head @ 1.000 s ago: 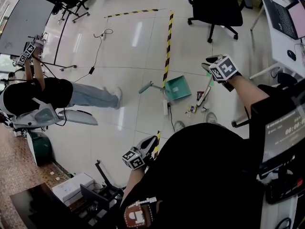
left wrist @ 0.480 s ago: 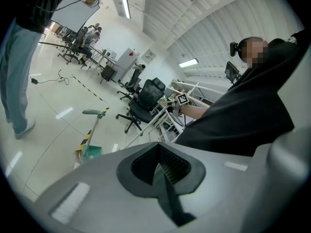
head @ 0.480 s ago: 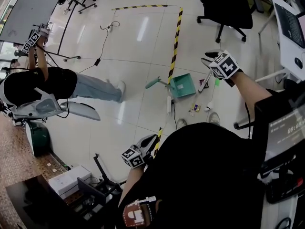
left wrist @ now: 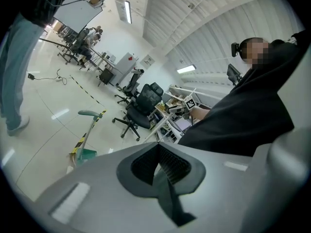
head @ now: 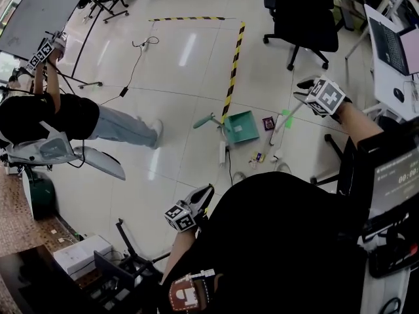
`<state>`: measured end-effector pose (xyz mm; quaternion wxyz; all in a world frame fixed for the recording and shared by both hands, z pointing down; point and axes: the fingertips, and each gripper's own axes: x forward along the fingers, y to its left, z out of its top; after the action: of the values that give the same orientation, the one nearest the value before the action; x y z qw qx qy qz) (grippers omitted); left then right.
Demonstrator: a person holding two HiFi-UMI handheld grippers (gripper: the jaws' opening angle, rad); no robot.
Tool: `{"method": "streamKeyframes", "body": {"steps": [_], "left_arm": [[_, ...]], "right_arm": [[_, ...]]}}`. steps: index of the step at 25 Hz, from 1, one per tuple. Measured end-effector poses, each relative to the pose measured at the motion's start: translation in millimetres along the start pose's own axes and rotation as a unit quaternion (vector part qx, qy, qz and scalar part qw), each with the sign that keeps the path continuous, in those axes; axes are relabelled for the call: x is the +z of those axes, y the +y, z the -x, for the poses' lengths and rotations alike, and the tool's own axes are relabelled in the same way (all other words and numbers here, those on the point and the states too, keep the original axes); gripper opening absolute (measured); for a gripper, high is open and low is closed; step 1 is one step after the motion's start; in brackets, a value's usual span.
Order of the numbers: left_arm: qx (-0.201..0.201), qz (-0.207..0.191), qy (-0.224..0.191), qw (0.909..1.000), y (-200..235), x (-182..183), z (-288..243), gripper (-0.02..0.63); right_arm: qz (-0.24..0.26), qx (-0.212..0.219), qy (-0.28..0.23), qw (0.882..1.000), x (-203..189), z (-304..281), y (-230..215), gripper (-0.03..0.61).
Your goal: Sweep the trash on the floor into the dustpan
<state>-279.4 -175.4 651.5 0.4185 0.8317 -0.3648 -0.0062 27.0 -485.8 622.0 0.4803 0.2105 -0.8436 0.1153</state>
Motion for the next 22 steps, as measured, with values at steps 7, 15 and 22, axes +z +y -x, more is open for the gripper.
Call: {"method": "streamKeyframes", "body": {"steps": [7, 15, 22], "left_arm": [[-0.003, 0.009, -0.019, 0.9998, 0, 2, 1, 0.0], [0.027, 0.027, -0.038, 0.9986, 7, -8, 37, 0.0], [0.053, 0.041, -0.057, 0.9961, 12, -19, 65, 0.0]], "right_arm": [[0.099, 0.022, 0.062, 0.993, 7, 0, 12, 0.123], [0.245, 0.075, 0.102, 0.961, 32, -79, 74, 0.12], [0.272, 0.113, 0.037, 0.955, 88, -128, 139, 0.044]]}}
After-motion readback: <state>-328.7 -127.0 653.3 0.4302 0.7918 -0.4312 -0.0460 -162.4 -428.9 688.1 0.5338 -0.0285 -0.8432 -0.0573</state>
